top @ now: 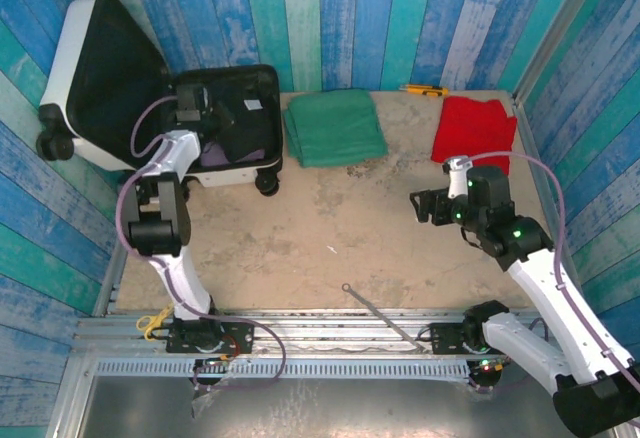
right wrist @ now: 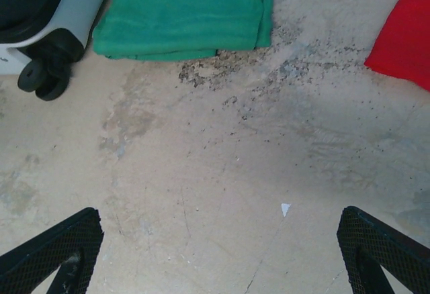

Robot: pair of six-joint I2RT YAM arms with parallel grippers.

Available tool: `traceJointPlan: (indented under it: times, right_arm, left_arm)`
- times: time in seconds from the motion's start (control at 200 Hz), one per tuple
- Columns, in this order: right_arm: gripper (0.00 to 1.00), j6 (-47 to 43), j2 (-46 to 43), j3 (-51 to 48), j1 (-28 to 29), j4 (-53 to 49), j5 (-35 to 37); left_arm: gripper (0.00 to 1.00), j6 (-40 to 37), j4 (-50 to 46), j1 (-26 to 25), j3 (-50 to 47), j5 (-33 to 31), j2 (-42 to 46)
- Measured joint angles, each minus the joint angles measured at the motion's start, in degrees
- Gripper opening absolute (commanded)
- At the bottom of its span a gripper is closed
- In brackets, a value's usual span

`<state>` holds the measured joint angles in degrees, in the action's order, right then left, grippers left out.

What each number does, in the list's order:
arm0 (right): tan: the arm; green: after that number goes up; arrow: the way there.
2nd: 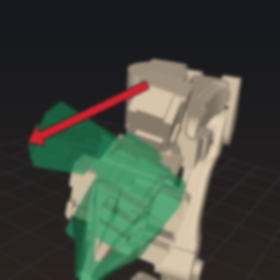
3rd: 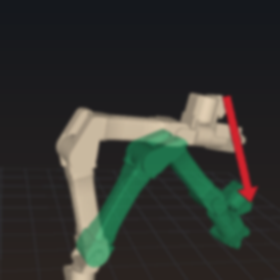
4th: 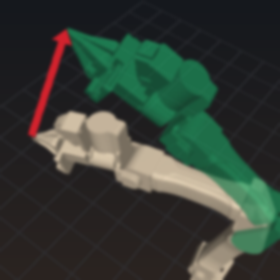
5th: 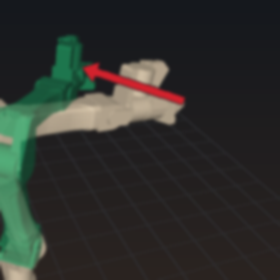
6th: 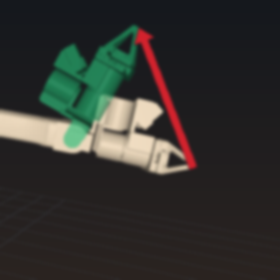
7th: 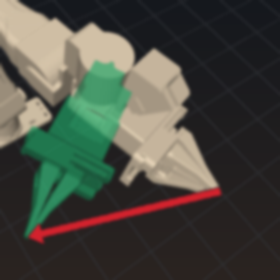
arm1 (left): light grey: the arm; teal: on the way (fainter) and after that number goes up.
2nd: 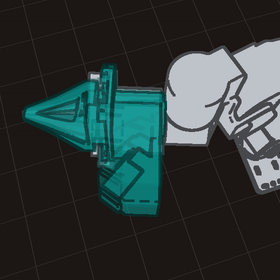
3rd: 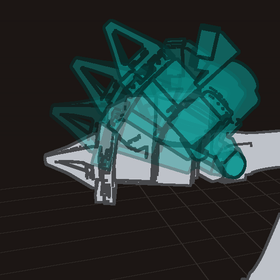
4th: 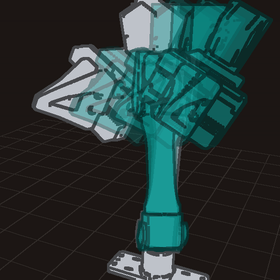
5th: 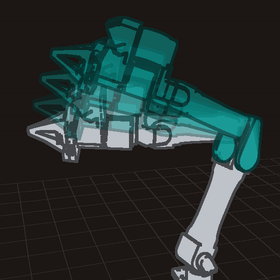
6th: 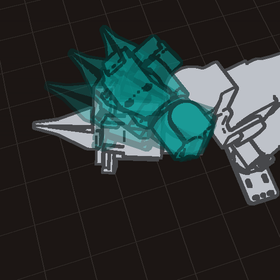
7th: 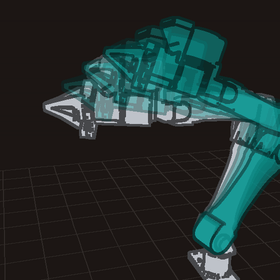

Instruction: Pack the luggage

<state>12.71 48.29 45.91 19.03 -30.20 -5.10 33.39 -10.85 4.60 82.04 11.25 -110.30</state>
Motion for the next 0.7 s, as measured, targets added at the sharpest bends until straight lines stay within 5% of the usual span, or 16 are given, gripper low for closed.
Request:
traceJointPlan:
  times: [0.281,0.471,0.702]
  right_arm:
    - [0.88,0.85,2.97,0.04,-0.04,3.41,0.79]
    - [0.96,1.44,7.39,1.07,-0.04,9.84,-2.89]
    - [1.0,2.23,27.08,16.06,-0.04,12.46,-8.0]
  left_arm:
    - [0.51,2.56,-0.39,2.89,0.74,1.33,-5.66]
    - [1.0,1.07,1.99,2.14,-2.64,0.24,-2.14]
    - [0.94,-1.16,2.49,0.72,-15.89,-8.7,18.23]
